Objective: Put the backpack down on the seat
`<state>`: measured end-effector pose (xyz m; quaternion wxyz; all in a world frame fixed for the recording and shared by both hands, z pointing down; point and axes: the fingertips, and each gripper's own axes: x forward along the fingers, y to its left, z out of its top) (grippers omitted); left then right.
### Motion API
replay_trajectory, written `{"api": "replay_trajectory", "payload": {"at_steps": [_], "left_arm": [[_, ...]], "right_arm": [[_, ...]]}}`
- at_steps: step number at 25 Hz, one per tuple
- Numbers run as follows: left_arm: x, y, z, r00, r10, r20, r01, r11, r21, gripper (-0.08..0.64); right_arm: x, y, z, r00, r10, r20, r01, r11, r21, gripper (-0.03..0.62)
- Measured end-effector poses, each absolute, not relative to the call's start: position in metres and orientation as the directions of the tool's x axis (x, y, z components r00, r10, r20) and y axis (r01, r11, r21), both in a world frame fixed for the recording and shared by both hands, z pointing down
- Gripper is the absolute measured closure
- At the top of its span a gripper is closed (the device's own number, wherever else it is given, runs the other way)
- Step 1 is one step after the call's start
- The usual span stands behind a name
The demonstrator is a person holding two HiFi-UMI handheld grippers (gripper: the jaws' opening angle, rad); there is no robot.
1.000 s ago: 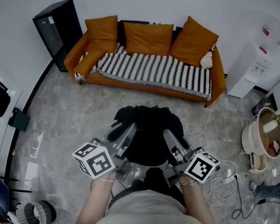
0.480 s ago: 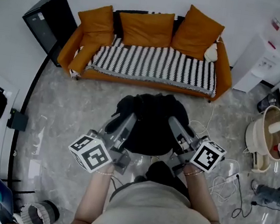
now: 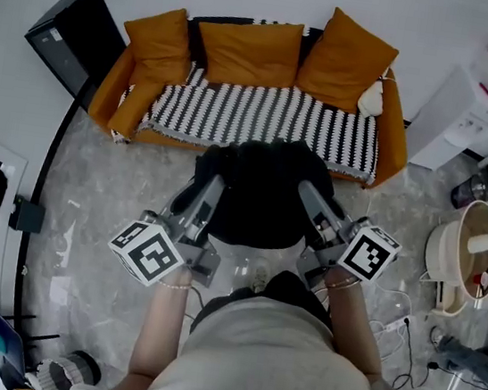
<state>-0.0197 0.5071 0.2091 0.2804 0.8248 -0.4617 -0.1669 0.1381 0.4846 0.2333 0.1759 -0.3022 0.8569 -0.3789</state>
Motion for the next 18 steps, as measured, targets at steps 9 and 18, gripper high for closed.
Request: {"api": "replay_trajectory", "payload": {"at_steps": [9, 18], "left_arm": [[-0.005, 0.459, 0.219, 0.511, -0.859, 0.011, -0.675, -0.394, 0.623, 0.497], [-0.035, 0.398, 0.225, 0.477, -0.879, 0.013, -0.678, -0.359, 0.641, 0.497]], "right_arm": [[0.155, 0.432, 0.241, -0.737, -0.674, -0.057, -0.402, 0.504, -0.764, 0.525], [0.141, 0.371, 0.250, -0.737, -0.673, -0.060, -0.375, 0.482, -0.792, 0.525]]}}
